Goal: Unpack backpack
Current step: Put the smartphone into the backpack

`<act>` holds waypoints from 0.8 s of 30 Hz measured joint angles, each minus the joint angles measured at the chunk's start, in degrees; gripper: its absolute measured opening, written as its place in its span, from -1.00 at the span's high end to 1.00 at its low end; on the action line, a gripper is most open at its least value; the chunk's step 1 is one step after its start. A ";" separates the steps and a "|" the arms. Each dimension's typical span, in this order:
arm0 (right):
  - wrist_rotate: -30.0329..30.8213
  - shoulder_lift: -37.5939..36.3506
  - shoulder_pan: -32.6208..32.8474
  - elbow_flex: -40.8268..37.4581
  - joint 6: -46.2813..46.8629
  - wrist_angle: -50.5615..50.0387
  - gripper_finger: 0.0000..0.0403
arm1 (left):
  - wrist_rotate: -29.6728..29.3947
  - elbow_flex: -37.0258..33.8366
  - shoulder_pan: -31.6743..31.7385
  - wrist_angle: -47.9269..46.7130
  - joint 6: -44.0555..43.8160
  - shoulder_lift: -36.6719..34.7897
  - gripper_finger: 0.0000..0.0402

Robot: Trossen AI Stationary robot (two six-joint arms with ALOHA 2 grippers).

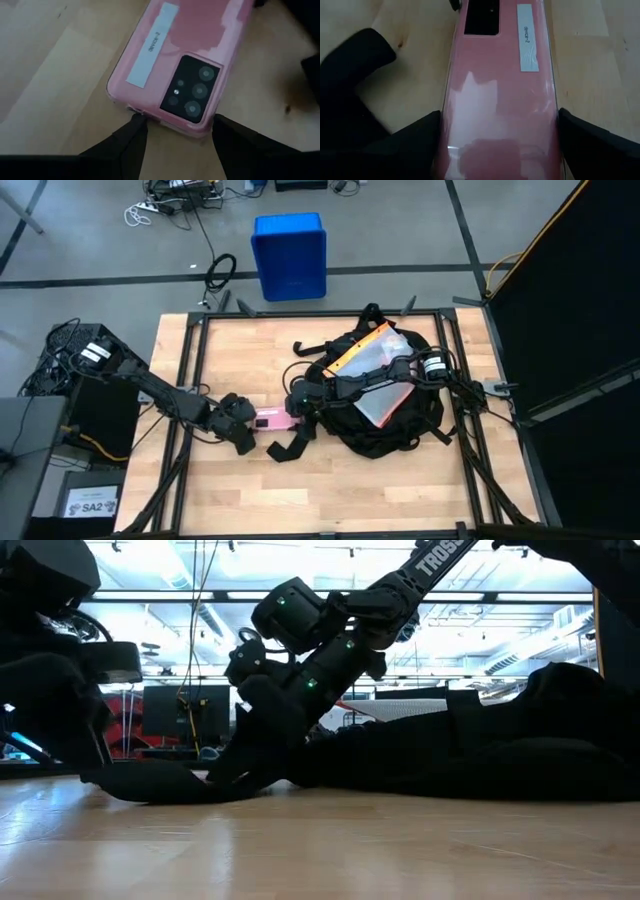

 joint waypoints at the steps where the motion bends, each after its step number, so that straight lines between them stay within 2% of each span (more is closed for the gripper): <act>1: -0.91 -0.15 -0.25 0.00 0.15 -0.04 -0.62 | -0.25 0.27 -0.23 -0.29 1.12 -0.06 0.04; 5: -4.47 -0.54 -1.47 -0.04 1.92 -0.18 -0.62 | -2.65 3.36 -1.12 -5.14 4.45 -0.03 0.04; 11: -9.18 -0.61 -3.07 0.02 3.74 -0.40 -0.61 | -9.03 10.18 -2.70 -18.70 8.18 0.01 0.04; 14: -11.68 -0.61 -3.89 0.04 4.60 -0.46 -0.61 | -11.70 13.05 -3.55 -21.61 11.83 0.01 0.04; 19: -15.61 -0.63 -5.19 0.07 6.61 -0.67 -0.60 | -13.48 15.23 -5.45 -20.44 20.36 0.01 0.04; 24: -19.28 -0.65 -6.34 0.07 8.34 -0.86 -0.60 | -13.65 15.24 -6.86 -14.55 28.09 1.58 0.04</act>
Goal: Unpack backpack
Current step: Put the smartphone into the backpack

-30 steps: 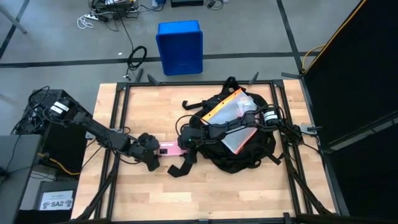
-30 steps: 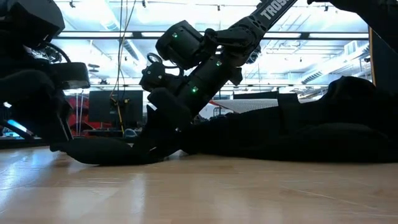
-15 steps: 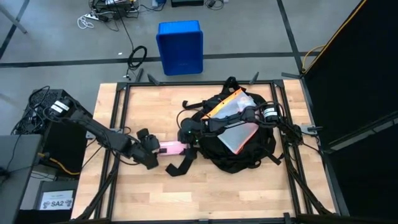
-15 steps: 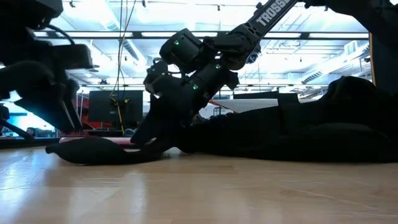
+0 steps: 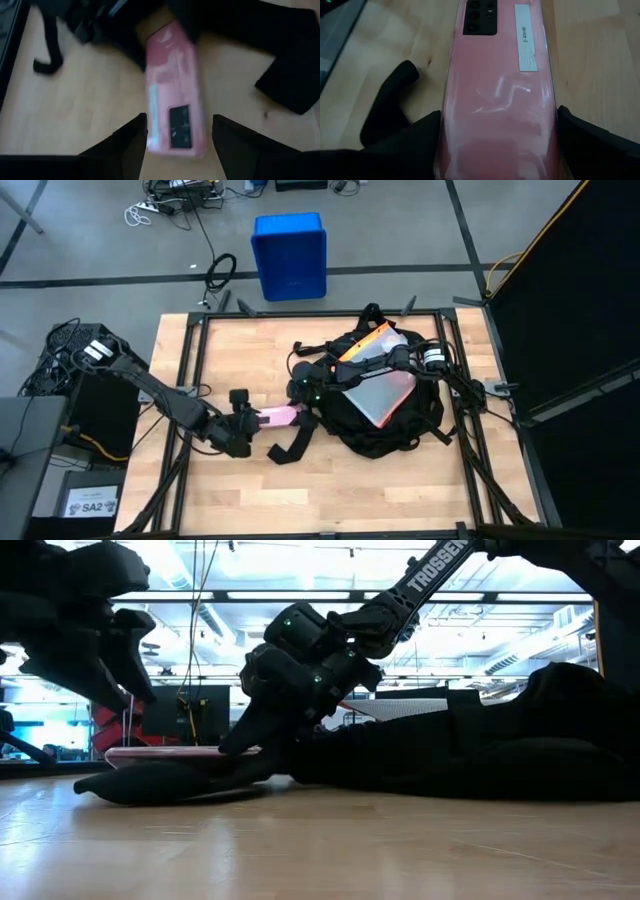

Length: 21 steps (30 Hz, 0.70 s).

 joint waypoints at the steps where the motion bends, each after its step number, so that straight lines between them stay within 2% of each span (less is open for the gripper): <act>1: -0.52 0.00 -0.18 0.00 0.11 -0.04 -0.60 | 0.09 -0.02 -0.02 1.23 1.40 0.98 0.04; 5: -1.54 -0.02 -0.66 0.00 0.73 -0.14 -0.60 | 0.06 -0.02 0.02 5.39 5.32 6.04 0.04; 9: -1.82 -0.07 -0.81 0.00 1.08 -0.21 -0.60 | -0.37 -0.06 0.50 6.19 5.16 11.05 0.04; 16: -2.77 -0.07 -0.85 0.00 1.14 -0.10 -0.60 | -7.44 -0.06 3.48 6.72 0.60 19.06 0.04; 19: -2.81 -0.09 -0.75 0.00 1.55 -0.05 -0.60 | -7.74 -0.03 5.01 8.49 1.09 21.28 0.19; 21: -2.98 -0.11 -0.68 0.00 1.98 0.00 -0.60 | -7.91 0.46 5.31 9.09 2.35 22.14 0.43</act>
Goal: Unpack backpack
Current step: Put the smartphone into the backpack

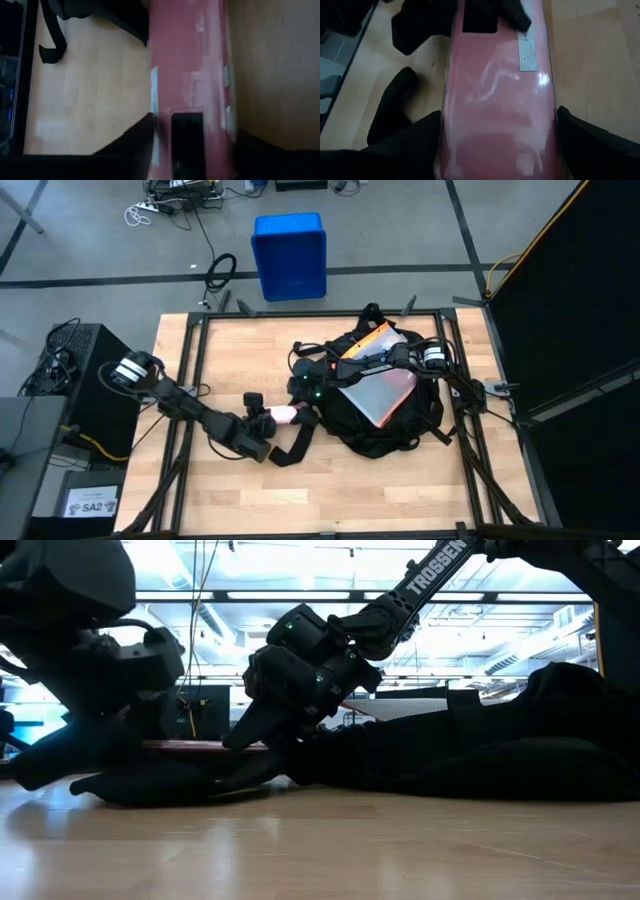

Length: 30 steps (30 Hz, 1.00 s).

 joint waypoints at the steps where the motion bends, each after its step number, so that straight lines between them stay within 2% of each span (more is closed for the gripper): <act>1: -0.44 -0.09 -0.02 0.00 0.40 0.47 -0.59 | -0.79 0.34 -0.01 -0.49 0.71 0.09 0.59; 3: -0.39 -0.46 0.02 0.11 -0.53 2.20 -0.58 | -1.16 1.49 0.17 -0.73 1.27 -0.09 0.88; 4: -0.65 -0.24 0.06 0.11 -0.84 2.57 -0.58 | -1.25 2.40 0.16 -0.46 1.36 -0.11 0.91; 9: -0.52 -2.93 0.17 -0.13 -4.74 0.45 -0.51 | -2.16 8.21 -0.02 -7.46 1.08 -0.59 0.98; 13: 0.54 -9.88 0.18 -0.09 -9.16 -4.85 -0.37 | -5.55 15.14 -0.37 -16.86 -1.87 -1.20 0.99; 15: 2.98 -14.47 1.22 -0.04 -11.93 -9.42 -0.29 | -7.47 18.12 -0.98 -19.97 -2.17 -2.05 0.99; 18: 12.65 -21.89 4.32 0.11 -16.04 -17.49 -0.15 | -11.13 21.81 -1.39 -21.30 -1.07 -3.37 0.99; 22: 32.21 -29.68 11.93 0.20 -18.33 -30.78 0.00 | -12.45 24.47 -0.58 -14.36 7.54 -4.72 1.00; 25: 44.27 -33.48 18.29 0.09 -14.84 -40.74 0.07 | -7.29 24.55 2.01 -3.24 20.26 -4.63 1.00; 30: 58.53 -37.54 27.35 -1.52 -0.45 -55.18 0.10 | 4.65 24.55 8.33 11.88 39.19 -4.63 1.00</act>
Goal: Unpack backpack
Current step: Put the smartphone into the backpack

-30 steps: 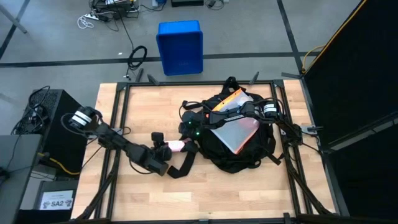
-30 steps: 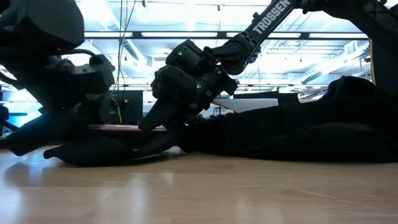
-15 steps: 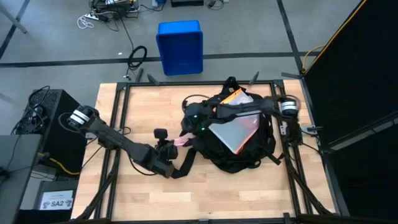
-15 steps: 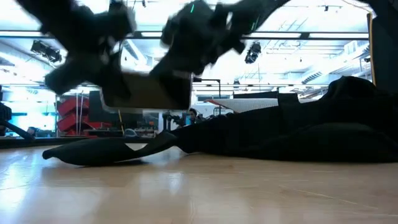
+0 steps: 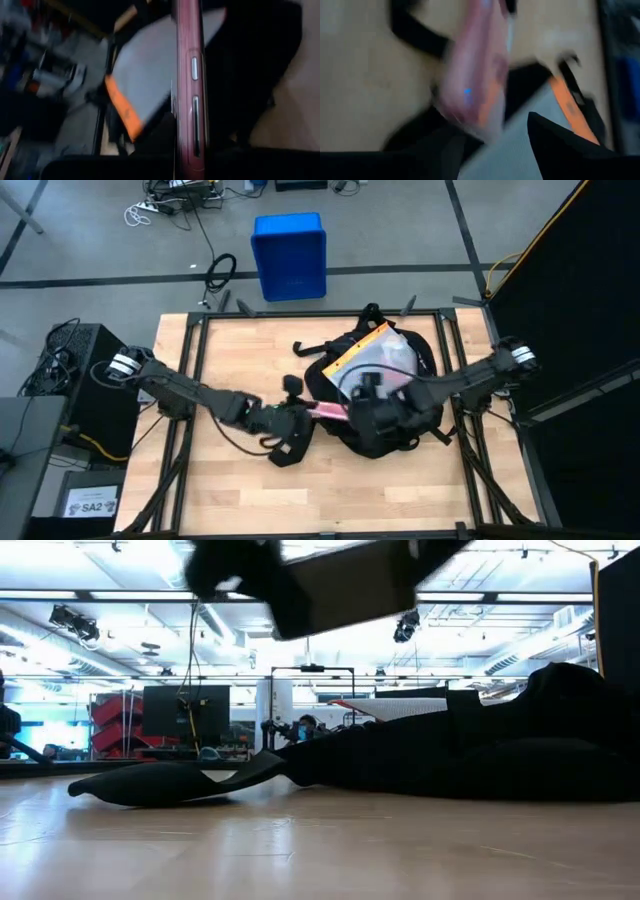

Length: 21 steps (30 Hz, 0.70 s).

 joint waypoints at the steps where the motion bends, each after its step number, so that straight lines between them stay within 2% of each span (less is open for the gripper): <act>1: 2.56 -0.91 1.21 -1.19 3.57 -1.74 0.10 | 1.71 0.00 1.31 2.29 3.62 0.02 1.00; 5: 8.92 -6.13 4.26 -7.90 19.22 -6.85 0.11 | 14.83 0.04 7.48 9.60 17.62 0.26 1.00; 12: 9.66 -18.11 4.27 -22.07 38.21 -6.62 0.11 | 25.13 0.04 17.27 13.33 32.81 3.06 1.00; 15: 7.70 -20.99 3.41 -26.38 40.57 -5.48 0.10 | 28.42 0.42 20.29 15.70 36.10 5.13 1.00; 21: -3.08 -20.33 1.98 -32.59 36.88 0.30 0.09 | 35.62 8.34 24.21 16.33 39.86 12.67 1.00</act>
